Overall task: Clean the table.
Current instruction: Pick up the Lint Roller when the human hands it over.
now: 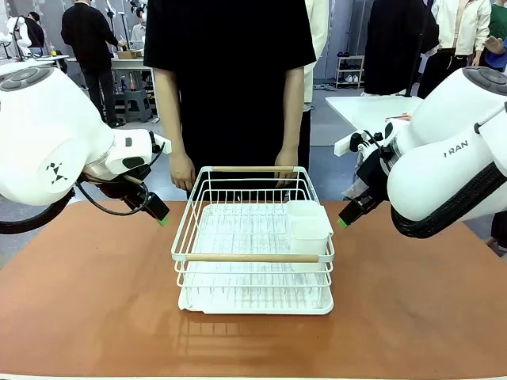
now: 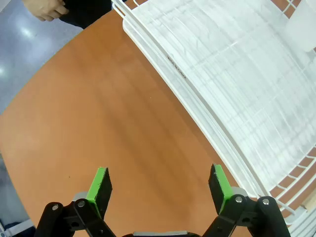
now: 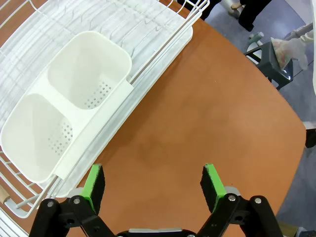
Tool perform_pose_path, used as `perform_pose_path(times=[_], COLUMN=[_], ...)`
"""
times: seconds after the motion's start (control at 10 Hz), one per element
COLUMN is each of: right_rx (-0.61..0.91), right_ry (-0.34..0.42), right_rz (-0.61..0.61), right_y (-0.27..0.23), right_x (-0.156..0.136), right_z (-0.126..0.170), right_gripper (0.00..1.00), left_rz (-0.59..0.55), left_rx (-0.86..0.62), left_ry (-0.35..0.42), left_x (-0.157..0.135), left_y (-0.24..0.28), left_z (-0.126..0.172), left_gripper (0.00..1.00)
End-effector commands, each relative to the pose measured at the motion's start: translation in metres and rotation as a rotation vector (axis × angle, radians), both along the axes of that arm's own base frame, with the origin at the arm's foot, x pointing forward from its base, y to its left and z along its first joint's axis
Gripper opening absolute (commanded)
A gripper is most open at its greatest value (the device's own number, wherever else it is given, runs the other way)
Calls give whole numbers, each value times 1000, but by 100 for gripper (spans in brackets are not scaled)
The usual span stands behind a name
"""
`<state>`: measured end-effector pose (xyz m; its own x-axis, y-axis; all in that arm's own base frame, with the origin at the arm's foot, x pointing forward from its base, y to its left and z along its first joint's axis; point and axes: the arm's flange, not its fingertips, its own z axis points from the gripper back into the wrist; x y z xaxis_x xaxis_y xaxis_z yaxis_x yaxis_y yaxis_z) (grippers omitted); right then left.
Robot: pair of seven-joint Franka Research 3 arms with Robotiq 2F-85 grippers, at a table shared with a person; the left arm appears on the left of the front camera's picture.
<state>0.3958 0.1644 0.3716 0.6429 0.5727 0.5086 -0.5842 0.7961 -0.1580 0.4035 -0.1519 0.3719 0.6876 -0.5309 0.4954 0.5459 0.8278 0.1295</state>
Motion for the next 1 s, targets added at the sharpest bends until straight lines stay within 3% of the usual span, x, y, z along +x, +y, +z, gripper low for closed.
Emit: perform_pose_path(times=[0.0, 0.8, 0.9], right_rx=[1, 0, 158], right_ry=[0, 0, 36], right_rz=[0, 0, -11], right_y=[0, 0, -11], right_x=[0, 0, 11], right_z=[0, 0, 39], right_gripper=[100, 100, 100], left_rz=[1, 0, 13], left_rx=[0, 0, -48], left_ry=[0, 0, 64], left_x=[0, 0, 12], left_y=[0, 0, 1], left_z=[0, 0, 34], left_gripper=[100, 100, 100])
